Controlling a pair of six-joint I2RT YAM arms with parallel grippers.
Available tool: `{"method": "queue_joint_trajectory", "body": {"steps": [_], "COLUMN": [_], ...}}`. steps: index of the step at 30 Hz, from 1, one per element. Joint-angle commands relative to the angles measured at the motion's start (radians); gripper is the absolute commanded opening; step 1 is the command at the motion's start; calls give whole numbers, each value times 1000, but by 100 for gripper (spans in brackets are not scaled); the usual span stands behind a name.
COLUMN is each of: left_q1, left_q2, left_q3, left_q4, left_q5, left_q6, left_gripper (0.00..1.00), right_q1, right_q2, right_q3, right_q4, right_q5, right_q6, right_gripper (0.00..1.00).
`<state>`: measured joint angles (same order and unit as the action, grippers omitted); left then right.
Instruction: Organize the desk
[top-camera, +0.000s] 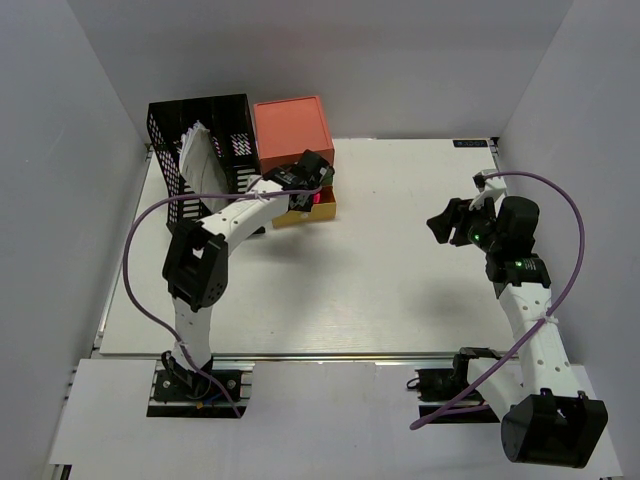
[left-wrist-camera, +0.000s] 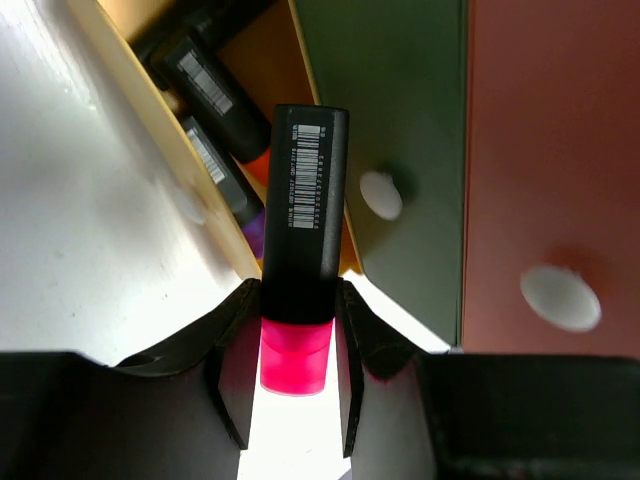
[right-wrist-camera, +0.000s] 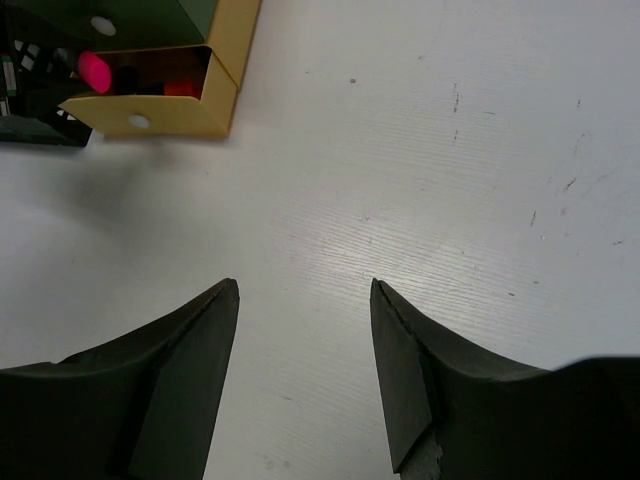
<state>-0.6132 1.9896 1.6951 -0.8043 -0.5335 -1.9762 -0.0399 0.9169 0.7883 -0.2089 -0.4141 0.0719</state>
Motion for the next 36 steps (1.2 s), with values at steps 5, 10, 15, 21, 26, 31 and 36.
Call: {"method": "queue_joint_trajectory", "body": {"steps": [5,10,15,21,26,31,36], "left_q1": [29,38,47,47,47,47,47], "left_q2": [-6,0,-2,5,-2,-18,-34], "left_q3": [-8,-9,-28,-35,-51,-72,-100], "left_q4": [40,68,94,103,112,129,146], "left_q5": [-2,15,36,49,50,53,58], "left_q6": [-197,-193,-194,-193,-191,-185,-181], "left_gripper": [0,13,31,37,48,53,53], "right_q1": [-9,-9,-11,-18,-21,-28,-37], "right_q2": [-13,-13,-12,-12,-12,-13,-12], "right_q3": [-1,-1,0,-1,-1,-1,-1], "right_q4": [37,36,36,37,36,32,29], "right_q5": [5,5,6,5,0,-9,-22], "right_q6": [-4,-6,-7,-7,-6,-7,-6], "right_gripper": [61,61,61,61,61,61,61]}}
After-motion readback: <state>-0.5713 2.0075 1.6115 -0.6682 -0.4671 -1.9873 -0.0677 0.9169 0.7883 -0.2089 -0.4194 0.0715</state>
